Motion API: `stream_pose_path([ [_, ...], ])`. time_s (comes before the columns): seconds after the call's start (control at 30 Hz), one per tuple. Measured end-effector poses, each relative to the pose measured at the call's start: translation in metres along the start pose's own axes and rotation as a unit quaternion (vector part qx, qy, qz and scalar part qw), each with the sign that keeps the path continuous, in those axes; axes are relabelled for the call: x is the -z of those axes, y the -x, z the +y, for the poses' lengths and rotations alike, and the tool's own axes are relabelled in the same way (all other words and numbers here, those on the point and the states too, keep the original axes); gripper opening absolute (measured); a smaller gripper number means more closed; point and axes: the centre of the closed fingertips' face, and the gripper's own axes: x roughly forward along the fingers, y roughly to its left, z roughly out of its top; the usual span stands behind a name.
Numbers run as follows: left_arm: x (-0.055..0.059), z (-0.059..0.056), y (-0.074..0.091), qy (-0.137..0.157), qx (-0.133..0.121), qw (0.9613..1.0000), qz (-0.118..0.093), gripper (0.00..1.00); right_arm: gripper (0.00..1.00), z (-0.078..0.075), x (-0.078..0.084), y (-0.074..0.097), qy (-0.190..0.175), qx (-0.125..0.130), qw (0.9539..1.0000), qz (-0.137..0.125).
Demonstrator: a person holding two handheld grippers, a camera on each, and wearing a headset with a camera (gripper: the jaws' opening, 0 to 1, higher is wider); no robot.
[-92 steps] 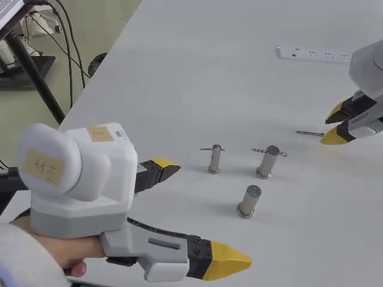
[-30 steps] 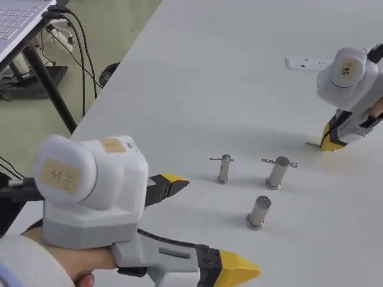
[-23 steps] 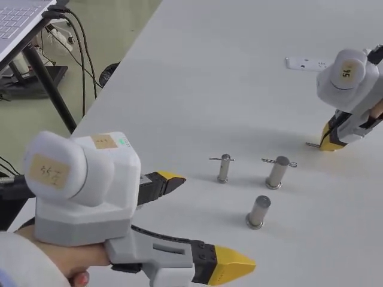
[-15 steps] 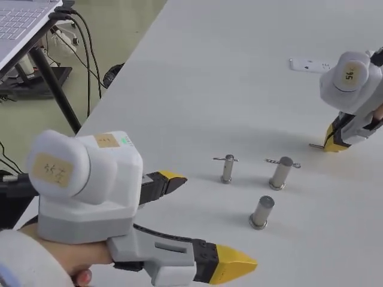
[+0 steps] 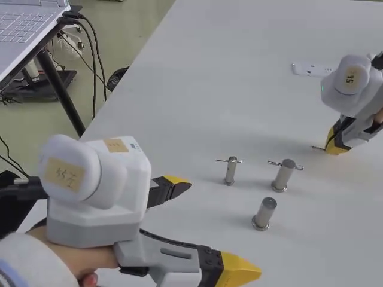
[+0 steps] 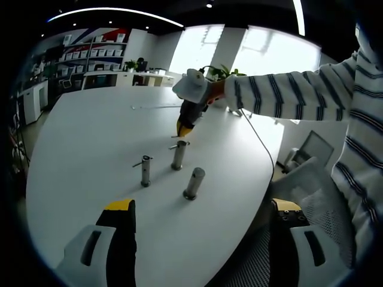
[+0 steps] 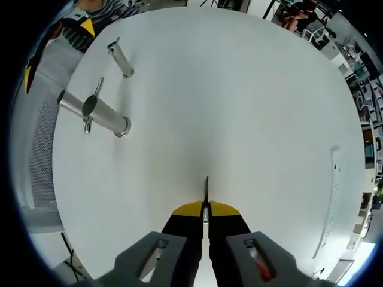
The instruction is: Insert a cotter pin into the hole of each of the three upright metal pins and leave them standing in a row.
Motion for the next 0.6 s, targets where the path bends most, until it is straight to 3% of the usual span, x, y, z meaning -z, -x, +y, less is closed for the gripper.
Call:
stream_pose_path([
  [0.27, -0.001, -0.001, 0.000, -0.001, 0.002, 1.0000, -0.003, 0.91, 0.00, 0.005, -0.004, 0.017, 0.002, 0.009, 0.9998, -0.019],
  [0.53, 0.001, -0.005, -0.002, -0.008, 0.009, 0.9999, 0.004, 0.91, 0.00, 0.016, -0.009, 0.042, 0.030, 0.022, 0.9988, -0.031],
  [0.6, 0.001, -0.005, -0.003, -0.009, 0.010, 0.9999, 0.005, 0.91, 0.00, 0.012, -0.011, 0.044, 0.035, 0.025, 0.9984, -0.036],
])
